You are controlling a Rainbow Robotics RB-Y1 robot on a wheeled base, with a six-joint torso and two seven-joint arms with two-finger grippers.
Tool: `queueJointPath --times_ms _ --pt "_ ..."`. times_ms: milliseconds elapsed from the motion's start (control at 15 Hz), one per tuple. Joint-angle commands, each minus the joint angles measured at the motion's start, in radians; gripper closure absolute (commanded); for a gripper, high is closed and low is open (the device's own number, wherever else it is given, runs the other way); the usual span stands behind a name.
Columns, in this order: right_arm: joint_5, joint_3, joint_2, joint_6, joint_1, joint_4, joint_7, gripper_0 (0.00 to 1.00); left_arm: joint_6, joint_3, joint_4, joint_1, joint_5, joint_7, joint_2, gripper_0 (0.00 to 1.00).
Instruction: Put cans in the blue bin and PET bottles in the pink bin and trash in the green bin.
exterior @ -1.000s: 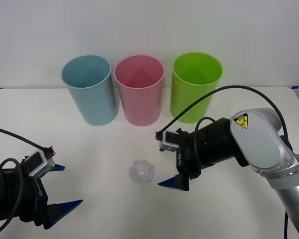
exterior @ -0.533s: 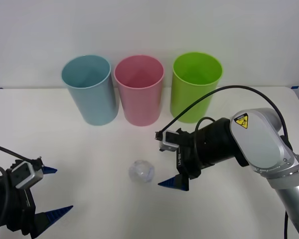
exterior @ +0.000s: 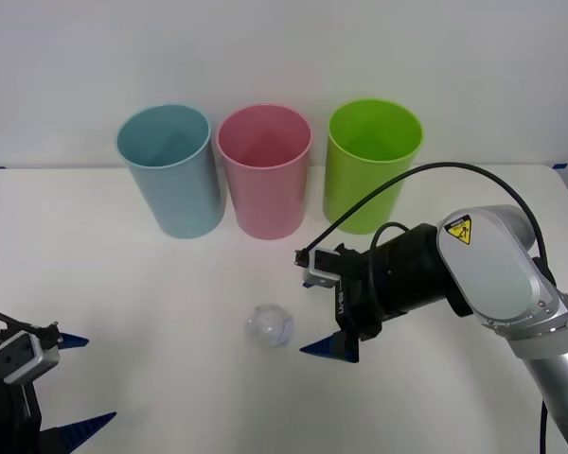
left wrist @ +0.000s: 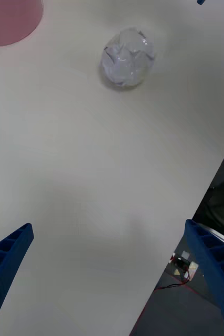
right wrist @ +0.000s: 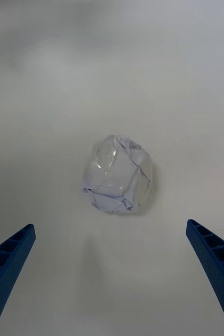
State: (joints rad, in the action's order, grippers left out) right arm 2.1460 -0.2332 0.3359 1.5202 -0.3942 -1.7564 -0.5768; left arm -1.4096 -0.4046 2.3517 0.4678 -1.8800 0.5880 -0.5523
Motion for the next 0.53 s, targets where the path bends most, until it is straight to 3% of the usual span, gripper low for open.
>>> queueJointPath --times_ms 67,533 --pt "0.0 0.0 0.0 0.0 0.0 0.0 0.0 0.0 0.0 -0.002 0.0 0.017 0.01 0.047 0.0 0.0" --pt "0.0 0.0 0.0 0.0 0.0 0.0 0.0 0.0 0.078 -0.003 -0.054 0.064 0.131 0.046 0.002 0.0"
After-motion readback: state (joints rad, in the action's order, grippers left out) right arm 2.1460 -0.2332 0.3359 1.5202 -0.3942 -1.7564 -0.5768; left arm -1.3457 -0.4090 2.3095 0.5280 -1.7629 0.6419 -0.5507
